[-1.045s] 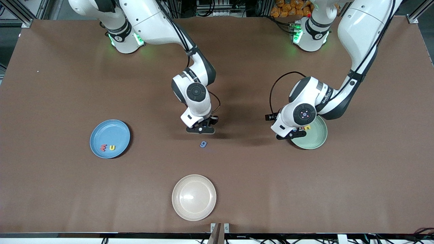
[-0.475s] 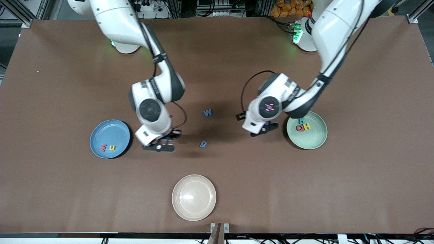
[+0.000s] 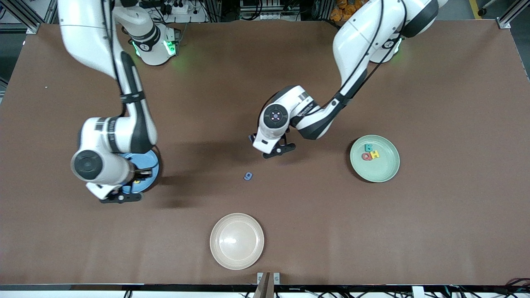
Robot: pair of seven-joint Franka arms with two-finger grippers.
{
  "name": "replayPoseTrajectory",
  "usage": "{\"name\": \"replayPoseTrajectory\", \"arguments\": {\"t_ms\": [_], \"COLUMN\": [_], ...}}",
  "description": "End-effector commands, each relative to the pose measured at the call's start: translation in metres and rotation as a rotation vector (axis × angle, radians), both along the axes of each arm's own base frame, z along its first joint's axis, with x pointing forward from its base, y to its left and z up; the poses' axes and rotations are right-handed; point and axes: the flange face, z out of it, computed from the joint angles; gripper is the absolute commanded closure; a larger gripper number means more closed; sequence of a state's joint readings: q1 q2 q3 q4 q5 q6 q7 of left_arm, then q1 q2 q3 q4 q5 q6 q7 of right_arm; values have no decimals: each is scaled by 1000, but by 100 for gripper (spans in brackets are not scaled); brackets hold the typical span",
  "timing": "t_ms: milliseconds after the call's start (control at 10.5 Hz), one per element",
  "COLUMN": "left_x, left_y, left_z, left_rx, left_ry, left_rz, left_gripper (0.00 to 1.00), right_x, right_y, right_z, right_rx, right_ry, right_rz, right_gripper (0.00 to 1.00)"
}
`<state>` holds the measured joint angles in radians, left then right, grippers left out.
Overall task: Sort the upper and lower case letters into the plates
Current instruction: 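Carry the m to the blue plate while the left gripper reaches the M, then release the m on the blue plate while the left gripper grasps the M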
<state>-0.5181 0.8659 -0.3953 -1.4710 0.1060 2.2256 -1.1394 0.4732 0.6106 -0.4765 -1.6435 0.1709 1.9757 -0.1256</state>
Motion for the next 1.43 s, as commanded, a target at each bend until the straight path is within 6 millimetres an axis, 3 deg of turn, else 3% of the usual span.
{"name": "replayPoseTrajectory", "arguments": {"t_ms": [0, 95, 190, 380, 665, 950, 1330], "left_x": [1, -7, -19, -27, -24, -7, -4], "left_y": [-30, -38, -45, -46, -42, -32, -30], "left_z": [-4, -11, -25, -39, -40, -33, -27], "left_rx": [-85, -96, -93, -70, -57, -60, -49], "left_ry": [-49, -52, -43, -38, -32, -44, -38], "left_rz": [-24, -20, -35, -41, 13, 50, 93], "left_gripper": [0, 0, 0, 0, 13, 13, 30], "right_x": [-15, -20, -21, -19, -15, -15, -14], "right_y": [-15, -16, -5, 7, 9, 16, 22], "right_z": [4, -3, -4, -6, -6, -6, -2], "right_rx": [40, 50, 53, 78, 80, 79, 80], "right_ry": [96, 124, 126, 115, 89, 86, 80], "right_rz": [10, 0, 15, 17, 22, 33, 38], "right_gripper": [55, 1, 0, 0, 0, 0, 0]}}
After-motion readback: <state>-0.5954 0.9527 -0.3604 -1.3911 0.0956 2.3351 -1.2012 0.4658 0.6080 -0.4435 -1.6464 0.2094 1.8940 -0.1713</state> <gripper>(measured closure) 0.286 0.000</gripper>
